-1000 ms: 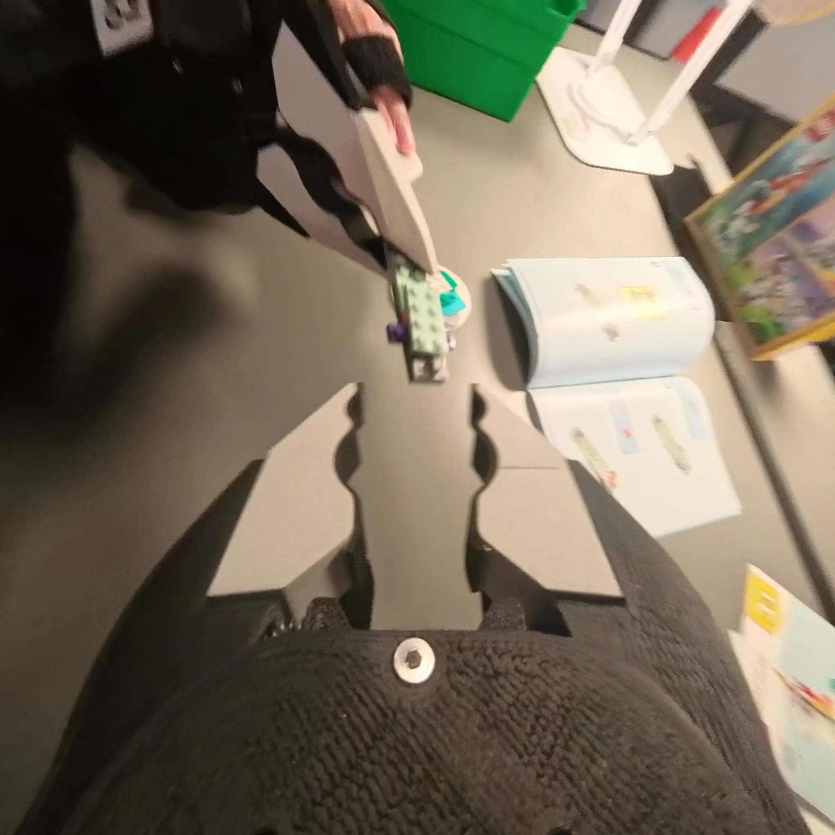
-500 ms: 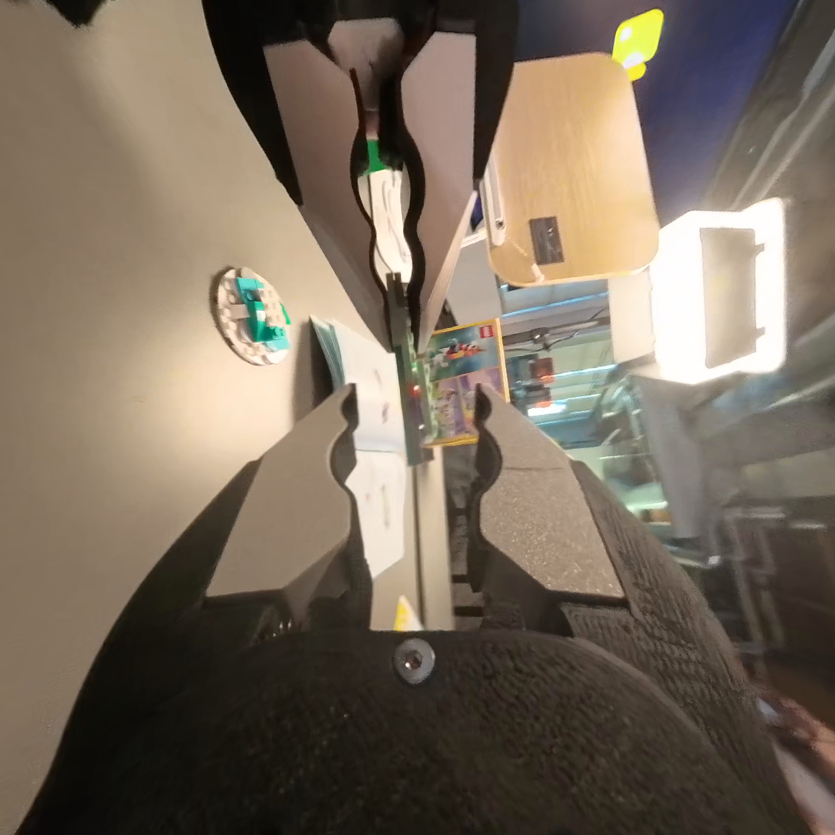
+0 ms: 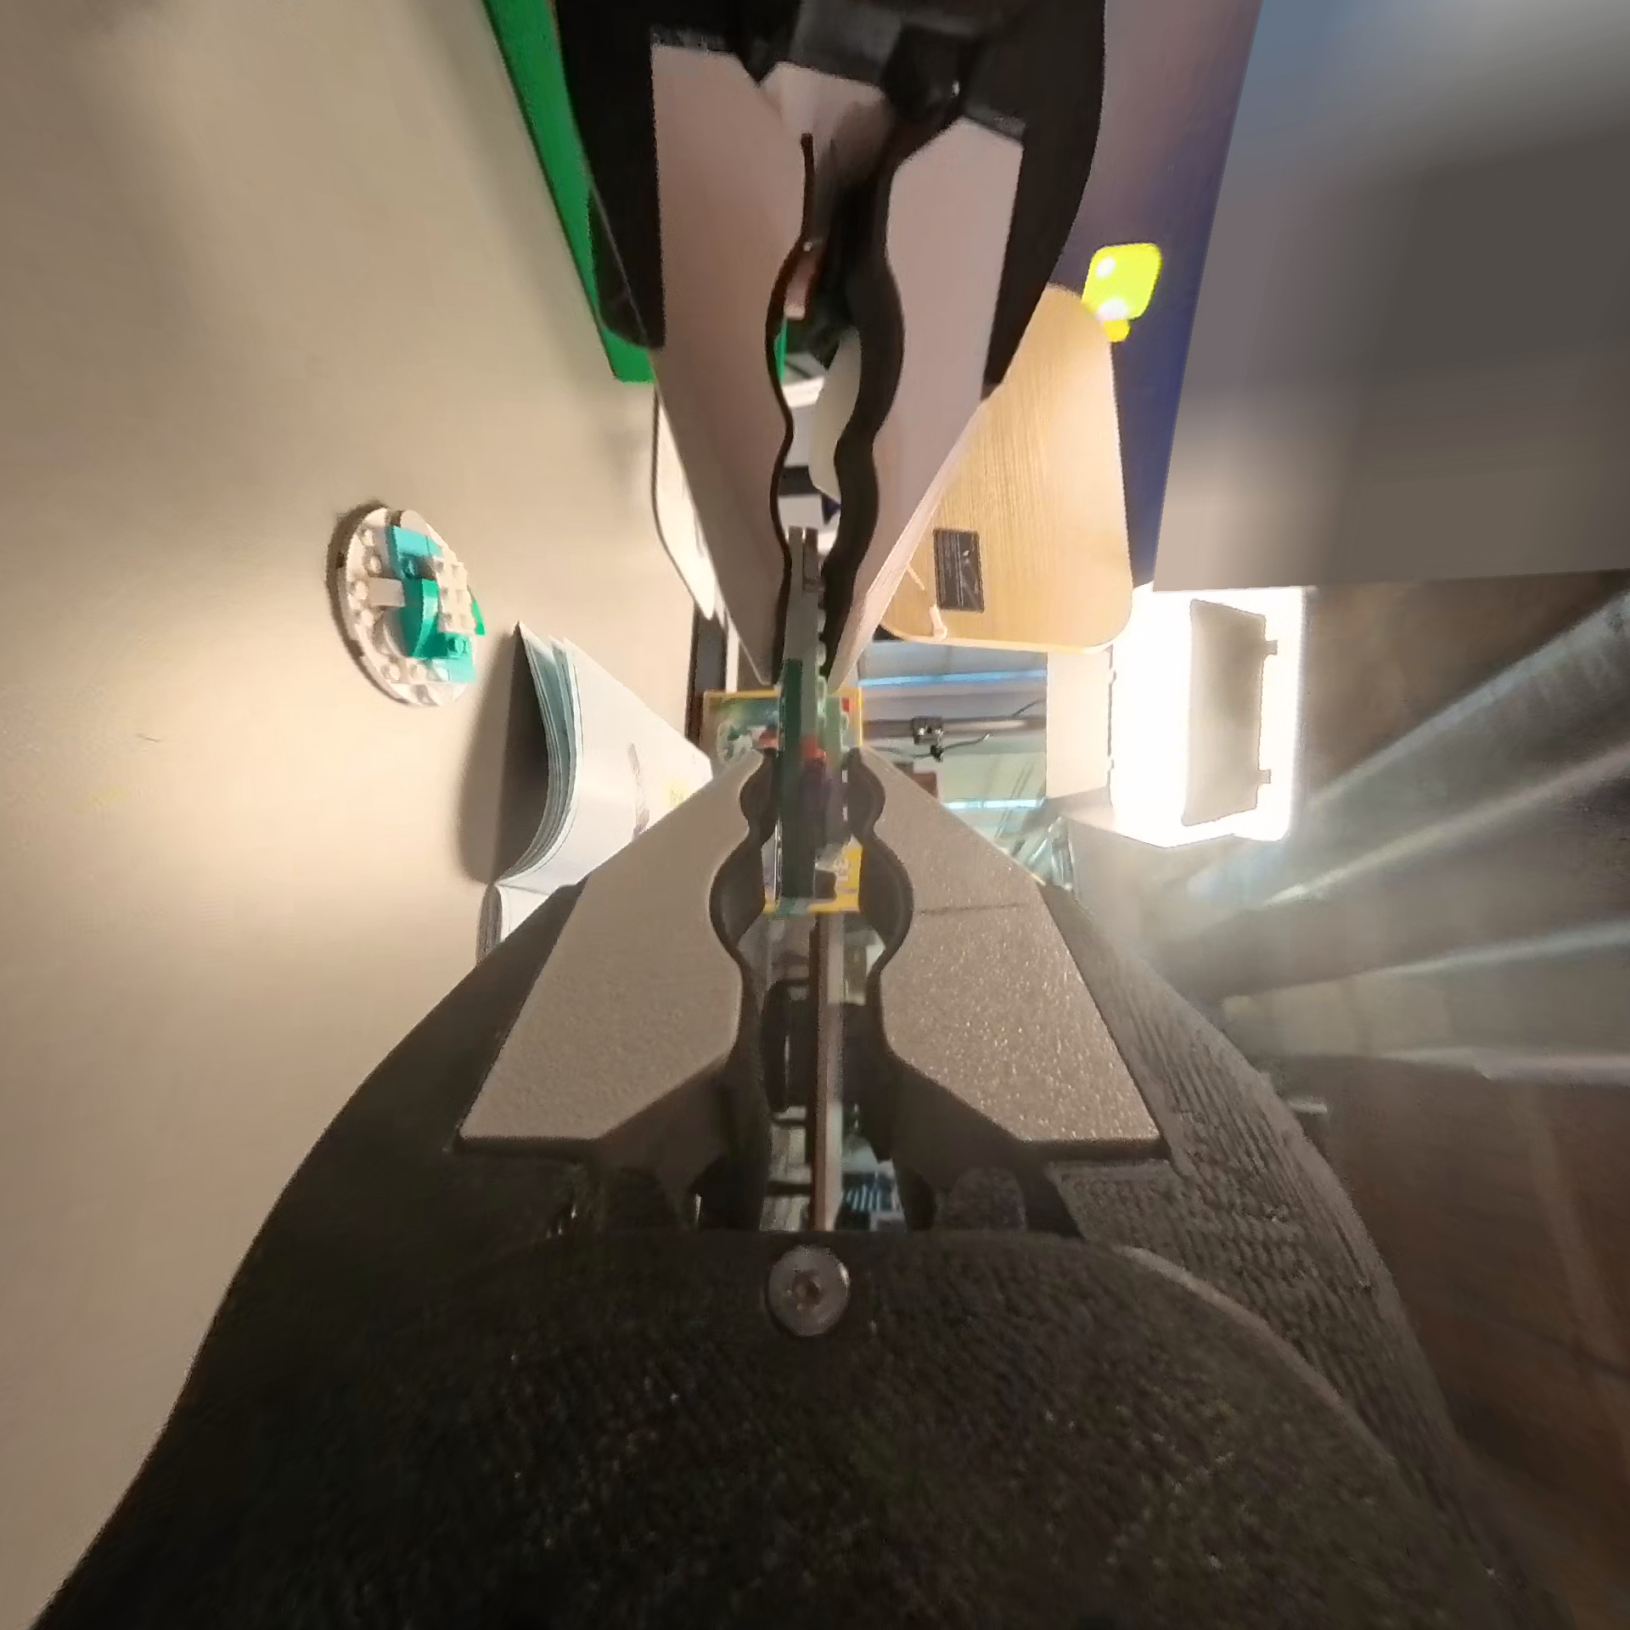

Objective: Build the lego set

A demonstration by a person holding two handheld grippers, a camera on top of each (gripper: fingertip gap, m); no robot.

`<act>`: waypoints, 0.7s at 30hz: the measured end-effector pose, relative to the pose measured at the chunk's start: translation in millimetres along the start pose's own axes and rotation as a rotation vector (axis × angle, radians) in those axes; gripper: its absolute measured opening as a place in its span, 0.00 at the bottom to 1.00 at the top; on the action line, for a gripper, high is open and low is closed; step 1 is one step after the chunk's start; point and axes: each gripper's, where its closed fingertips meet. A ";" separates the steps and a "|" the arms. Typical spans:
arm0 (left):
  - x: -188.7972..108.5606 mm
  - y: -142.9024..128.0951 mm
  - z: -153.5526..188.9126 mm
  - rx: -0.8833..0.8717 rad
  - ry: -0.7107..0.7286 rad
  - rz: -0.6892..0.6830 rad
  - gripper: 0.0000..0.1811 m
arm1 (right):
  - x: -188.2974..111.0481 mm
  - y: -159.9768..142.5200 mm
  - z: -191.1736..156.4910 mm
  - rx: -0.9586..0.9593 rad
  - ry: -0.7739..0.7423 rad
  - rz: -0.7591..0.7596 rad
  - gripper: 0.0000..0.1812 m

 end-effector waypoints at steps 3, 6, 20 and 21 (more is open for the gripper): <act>-1.8 3.2 0.8 0.001 -0.006 0.017 0.04 | -4.1 1.9 0.5 0.007 0.014 0.031 0.07; -3.5 6.1 0.6 -0.021 -0.015 0.038 0.04 | -7.5 3.8 2.1 0.017 0.024 0.055 0.07; -8.0 8.6 1.2 -0.013 -0.014 0.028 0.05 | -12.0 7.7 4.1 -0.174 -0.035 0.003 0.07; -8.2 9.8 0.7 -0.019 -0.013 0.033 0.05 | -12.9 7.6 4.0 -0.174 -0.033 0.018 0.07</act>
Point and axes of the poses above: each gripper's, where its closed fingertips meet, x out along the fingers, y out of its top, z = x × y across the jaws, and after that the axes turned 13 degrees about -z, right-handed
